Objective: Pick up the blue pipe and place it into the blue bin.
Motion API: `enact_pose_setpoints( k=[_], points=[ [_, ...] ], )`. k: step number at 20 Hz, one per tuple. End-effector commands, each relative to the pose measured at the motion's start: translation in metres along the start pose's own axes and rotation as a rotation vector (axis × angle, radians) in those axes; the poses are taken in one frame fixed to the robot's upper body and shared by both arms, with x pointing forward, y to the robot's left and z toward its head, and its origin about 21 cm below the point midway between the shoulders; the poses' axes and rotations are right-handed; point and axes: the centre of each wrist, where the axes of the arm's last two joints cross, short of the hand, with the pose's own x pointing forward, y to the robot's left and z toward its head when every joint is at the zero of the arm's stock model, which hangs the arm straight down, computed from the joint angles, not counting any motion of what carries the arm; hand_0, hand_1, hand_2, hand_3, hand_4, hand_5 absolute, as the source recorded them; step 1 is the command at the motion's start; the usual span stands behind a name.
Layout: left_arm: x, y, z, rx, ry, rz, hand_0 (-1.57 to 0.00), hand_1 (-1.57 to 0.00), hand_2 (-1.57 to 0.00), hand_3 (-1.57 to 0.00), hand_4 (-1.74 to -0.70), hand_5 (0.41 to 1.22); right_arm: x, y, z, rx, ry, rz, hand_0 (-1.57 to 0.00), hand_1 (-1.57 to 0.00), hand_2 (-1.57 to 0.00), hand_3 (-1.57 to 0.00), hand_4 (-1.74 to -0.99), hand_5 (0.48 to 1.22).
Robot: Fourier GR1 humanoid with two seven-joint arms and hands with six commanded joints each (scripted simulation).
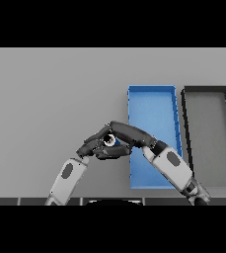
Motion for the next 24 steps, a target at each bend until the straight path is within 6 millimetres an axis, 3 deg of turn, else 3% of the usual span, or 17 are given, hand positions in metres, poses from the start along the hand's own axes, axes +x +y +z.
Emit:
enact_pose_setpoints(
  k=[1,4,8,11,14,19,24],
  points=[
    [-0.001,-0.001,0.0,0.008,0.032,0.003,-0.24,-0.22,-0.22,-0.19,-1.02,0.848,-0.002,0.003,0.001,0.006,-0.006,0.005,-1.57,-1.57,-1.57,-1.57,-1.74,1.217],
    [-0.002,-0.002,0.002,0.017,0.08,0.035,-0.12,-0.11,-0.11,-0.1,-0.97,0.647,-0.003,0.001,0.002,-0.007,-0.028,0.005,-1.57,-1.57,-1.57,-1.57,-1.74,1.219],
    [-0.006,-0.003,0.005,0.034,0.1,0.023,-0.05,-0.05,-0.04,-0.04,-0.95,0.513,-0.002,0.003,0.0,-0.006,-0.034,-0.028,-1.57,-1.57,-1.57,-1.57,-1.741,1.22],
    [-0.008,-0.003,0.003,0.04,0.108,0.012,-0.03,-0.02,-0.02,-0.02,-0.92,0.482,0.006,-0.008,-0.001,-0.008,-0.045,-0.118,-1.57,-1.57,-1.57,-1.57,-1.741,1.221],
    [-0.009,-0.003,0.005,0.03,0.126,0.013,-0.01,-0.01,-0.01,-0.01,-0.91,0.464,0.034,-0.021,-0.003,-0.015,-0.089,-0.185,-1.57,-1.57,-1.57,-1.57,-1.741,1.221],
    [-0.007,0.001,0.004,0.02,0.147,0.024,0.0,0.0,0.0,0.0,-0.91,0.437,0.087,-0.068,-0.009,-0.019,-0.219,-0.208,-1.57,-1.57,-1.57,-1.57,-1.741,1.221],
    [-0.009,0.002,0.011,0.024,0.162,0.009,0.0,0.0,0.0,0.0,-0.89,0.428,0.115,-0.124,0.0,-0.307,-0.222,-0.125,-1.57,-1.57,-1.57,-1.57,-1.741,1.221]
  ],
)
